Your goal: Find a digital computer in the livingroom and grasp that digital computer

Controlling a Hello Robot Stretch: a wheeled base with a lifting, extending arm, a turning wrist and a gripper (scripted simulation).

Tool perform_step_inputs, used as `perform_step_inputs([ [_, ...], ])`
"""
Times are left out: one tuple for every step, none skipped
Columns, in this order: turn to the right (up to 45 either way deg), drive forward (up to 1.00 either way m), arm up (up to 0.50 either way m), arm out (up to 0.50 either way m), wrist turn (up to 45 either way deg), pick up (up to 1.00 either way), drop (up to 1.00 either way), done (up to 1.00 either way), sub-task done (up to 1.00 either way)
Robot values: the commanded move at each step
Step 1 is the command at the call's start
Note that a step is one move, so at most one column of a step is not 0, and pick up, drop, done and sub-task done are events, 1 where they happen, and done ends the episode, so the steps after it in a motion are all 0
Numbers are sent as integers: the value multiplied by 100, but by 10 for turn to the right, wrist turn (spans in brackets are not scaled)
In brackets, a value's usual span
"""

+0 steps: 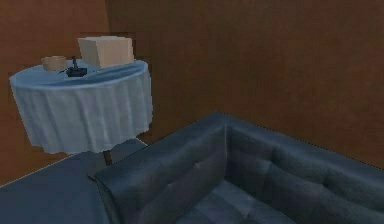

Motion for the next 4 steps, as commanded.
perform_step_inputs([
  [0,0,0,0,90,0,0,0,0],
  [0,0,-30,0,0,0,0,0,0],
  [0,0,0,0,0,100,0,0,0],
  [0,0,10,0,0,0,0,0,0],
])
